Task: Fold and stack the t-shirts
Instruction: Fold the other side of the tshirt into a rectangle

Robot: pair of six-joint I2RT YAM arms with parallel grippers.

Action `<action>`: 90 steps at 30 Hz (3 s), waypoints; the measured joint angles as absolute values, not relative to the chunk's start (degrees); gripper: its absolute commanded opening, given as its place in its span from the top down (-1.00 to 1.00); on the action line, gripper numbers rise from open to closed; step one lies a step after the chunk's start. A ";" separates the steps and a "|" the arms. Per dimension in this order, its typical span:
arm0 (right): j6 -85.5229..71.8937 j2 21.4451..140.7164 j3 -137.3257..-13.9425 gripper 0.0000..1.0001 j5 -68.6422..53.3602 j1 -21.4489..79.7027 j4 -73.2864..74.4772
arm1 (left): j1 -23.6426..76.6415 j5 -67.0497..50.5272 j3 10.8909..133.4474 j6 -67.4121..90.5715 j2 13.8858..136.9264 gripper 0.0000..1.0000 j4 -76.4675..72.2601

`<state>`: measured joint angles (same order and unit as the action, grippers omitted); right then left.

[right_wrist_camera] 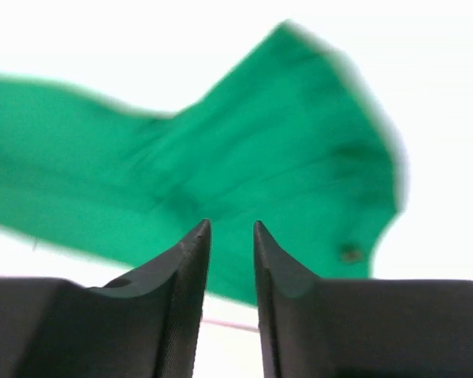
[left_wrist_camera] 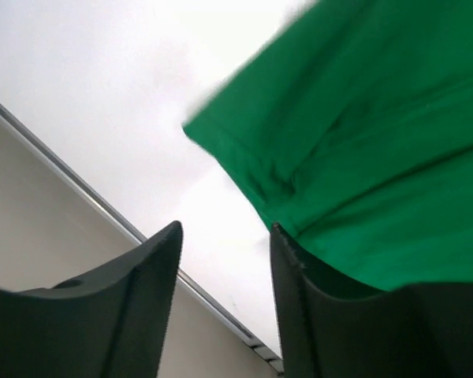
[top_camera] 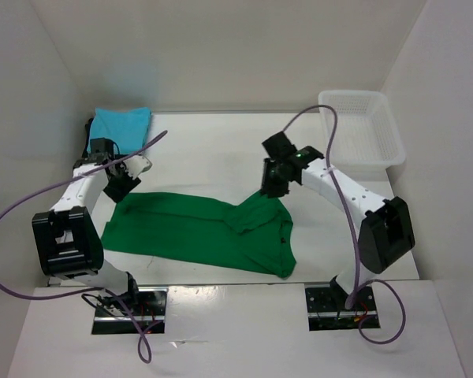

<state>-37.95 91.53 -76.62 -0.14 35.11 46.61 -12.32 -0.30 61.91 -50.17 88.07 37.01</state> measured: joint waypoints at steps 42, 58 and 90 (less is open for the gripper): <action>-36.56 106.65 -70.67 0.70 3.79 26.20 44.97 | 52.16 -8.51 73.10 -37.47 97.76 -0.57 34.24; -36.10 106.65 -70.96 0.68 3.88 26.20 45.04 | 54.41 -6.28 66.67 -38.57 101.32 -0.29 24.40; -36.14 103.09 -72.44 1.00 5.30 26.20 46.72 | 54.30 -2.63 65.47 -37.85 101.93 1.00 22.96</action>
